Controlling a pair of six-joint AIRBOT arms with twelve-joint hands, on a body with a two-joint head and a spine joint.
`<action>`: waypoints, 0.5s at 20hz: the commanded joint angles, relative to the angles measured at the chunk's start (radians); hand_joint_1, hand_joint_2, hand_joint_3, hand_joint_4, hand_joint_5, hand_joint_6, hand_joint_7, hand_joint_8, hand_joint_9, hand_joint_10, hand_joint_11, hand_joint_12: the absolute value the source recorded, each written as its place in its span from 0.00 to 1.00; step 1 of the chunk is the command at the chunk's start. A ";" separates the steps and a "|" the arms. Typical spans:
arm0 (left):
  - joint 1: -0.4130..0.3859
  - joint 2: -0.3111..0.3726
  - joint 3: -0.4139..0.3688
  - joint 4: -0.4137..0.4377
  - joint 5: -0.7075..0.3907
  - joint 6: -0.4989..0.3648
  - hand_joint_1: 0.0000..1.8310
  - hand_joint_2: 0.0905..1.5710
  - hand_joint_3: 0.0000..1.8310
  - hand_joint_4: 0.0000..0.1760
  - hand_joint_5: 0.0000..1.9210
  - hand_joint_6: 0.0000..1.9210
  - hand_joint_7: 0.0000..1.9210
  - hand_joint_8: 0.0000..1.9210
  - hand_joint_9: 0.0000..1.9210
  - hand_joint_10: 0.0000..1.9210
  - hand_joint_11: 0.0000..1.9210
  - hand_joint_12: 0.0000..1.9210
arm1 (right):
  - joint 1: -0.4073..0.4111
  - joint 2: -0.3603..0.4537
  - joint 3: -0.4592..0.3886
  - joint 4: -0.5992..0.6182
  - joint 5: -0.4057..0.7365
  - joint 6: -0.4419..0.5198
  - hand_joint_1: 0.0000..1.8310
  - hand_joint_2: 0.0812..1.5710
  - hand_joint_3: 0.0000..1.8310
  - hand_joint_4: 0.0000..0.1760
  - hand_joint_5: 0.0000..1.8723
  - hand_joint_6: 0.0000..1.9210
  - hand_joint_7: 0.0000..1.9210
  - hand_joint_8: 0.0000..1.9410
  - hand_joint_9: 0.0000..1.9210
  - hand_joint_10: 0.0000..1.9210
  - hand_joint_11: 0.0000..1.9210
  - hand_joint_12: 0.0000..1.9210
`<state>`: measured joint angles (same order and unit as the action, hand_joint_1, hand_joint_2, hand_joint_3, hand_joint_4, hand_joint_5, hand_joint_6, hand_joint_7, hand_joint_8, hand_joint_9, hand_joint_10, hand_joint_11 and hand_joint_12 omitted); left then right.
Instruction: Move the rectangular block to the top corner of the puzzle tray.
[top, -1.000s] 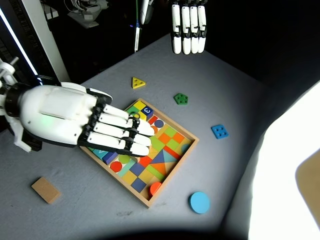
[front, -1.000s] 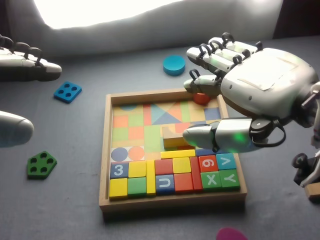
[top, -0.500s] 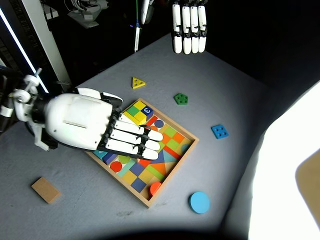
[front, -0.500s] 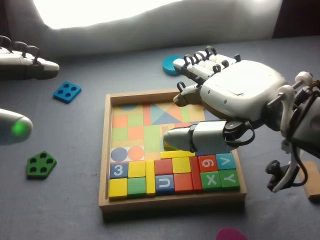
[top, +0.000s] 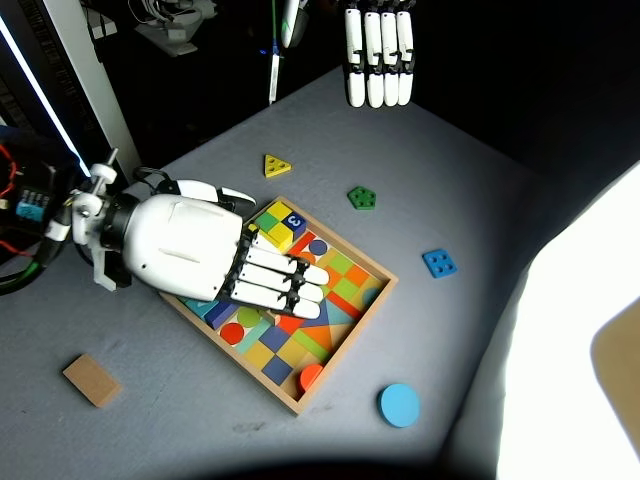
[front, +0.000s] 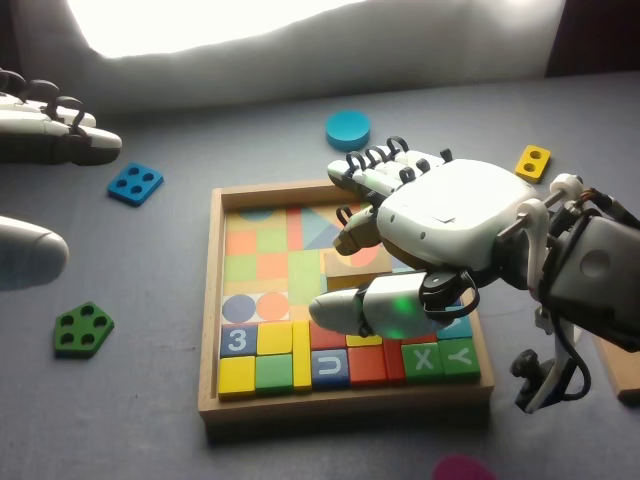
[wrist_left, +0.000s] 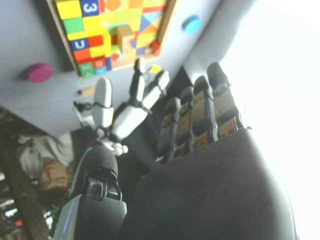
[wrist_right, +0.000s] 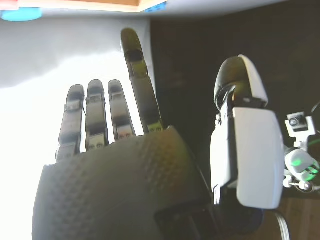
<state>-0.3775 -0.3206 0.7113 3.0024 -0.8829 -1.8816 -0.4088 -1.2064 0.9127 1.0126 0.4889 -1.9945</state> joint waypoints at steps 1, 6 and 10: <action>-0.016 0.001 -0.002 0.010 0.093 0.001 0.02 0.83 0.00 0.08 0.05 0.00 0.04 0.00 0.03 0.00 0.00 0.17 | 0.007 0.003 0.003 -0.042 0.070 -0.002 0.00 0.69 0.00 0.00 0.32 0.04 0.04 0.02 0.00 0.00 0.00 0.00; -0.004 0.001 0.001 0.010 0.093 0.002 0.01 0.83 0.00 0.10 0.05 0.00 0.04 0.00 0.03 0.00 0.00 0.14 | -0.001 -0.015 0.022 -0.042 0.073 -0.004 0.00 0.69 0.00 0.00 0.32 0.04 0.02 0.00 0.00 0.00 0.00 0.00; -0.014 0.001 0.001 0.010 0.093 0.001 0.02 0.83 0.00 0.11 0.04 0.00 0.03 0.00 0.03 0.00 0.00 0.13 | -0.009 -0.027 0.036 -0.042 0.074 -0.005 0.00 0.70 0.00 0.00 0.31 0.03 0.03 0.01 0.00 0.00 0.00 0.00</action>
<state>-0.3759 -0.3206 0.7113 3.0024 -0.8845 -1.8812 -0.4221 -1.2385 0.9497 1.0107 0.4965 -2.0014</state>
